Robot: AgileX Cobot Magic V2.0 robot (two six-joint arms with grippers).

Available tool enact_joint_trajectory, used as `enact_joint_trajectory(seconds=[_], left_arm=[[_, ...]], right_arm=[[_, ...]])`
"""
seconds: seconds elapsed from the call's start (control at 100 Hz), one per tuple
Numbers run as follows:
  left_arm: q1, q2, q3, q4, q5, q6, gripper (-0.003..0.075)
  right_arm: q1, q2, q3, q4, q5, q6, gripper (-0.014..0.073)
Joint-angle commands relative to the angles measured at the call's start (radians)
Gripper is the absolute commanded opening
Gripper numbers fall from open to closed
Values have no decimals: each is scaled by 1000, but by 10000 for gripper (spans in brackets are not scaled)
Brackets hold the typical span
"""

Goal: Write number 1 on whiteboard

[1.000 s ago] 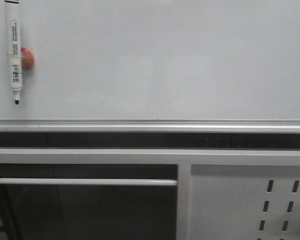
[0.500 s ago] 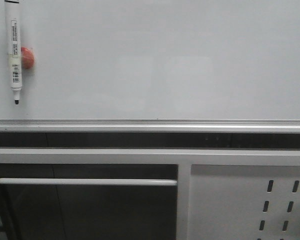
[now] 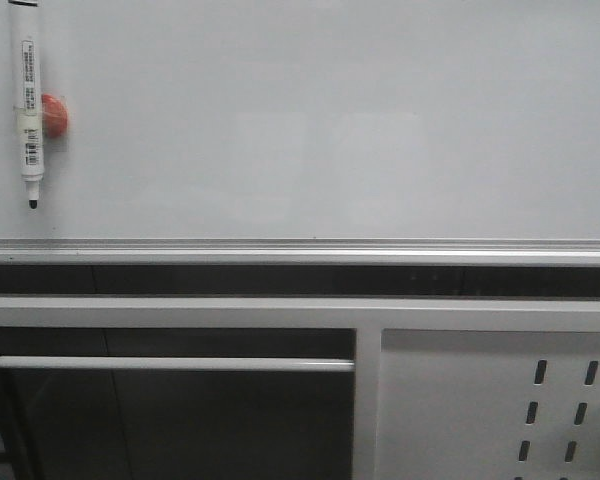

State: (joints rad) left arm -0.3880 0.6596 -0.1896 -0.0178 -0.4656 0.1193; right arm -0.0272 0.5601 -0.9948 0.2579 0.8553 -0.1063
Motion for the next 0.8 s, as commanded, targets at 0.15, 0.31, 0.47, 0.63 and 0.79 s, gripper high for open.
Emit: enact_joint_trajectory(seconds=[0.15, 0.31, 0.47, 0.63, 0.79], left_arm=[[-9, 190, -26, 30, -218, -92, 405], [-9, 353, -26, 32, -374, -157, 433], [-9, 516, -26, 63, -556, -160, 433], [-9, 643, -26, 80, -682, -160, 431], [-9, 713, -26, 74, -752, -160, 431]], right_arm=[[0, 15, -32, 15, -70, -11, -50], [0, 15, -32, 15, -70, -11, -50], [0, 15, -32, 15, -70, -11, -50], [0, 15, -32, 15, -70, -11, -50], [0, 15, -32, 15, -70, -11, -50]])
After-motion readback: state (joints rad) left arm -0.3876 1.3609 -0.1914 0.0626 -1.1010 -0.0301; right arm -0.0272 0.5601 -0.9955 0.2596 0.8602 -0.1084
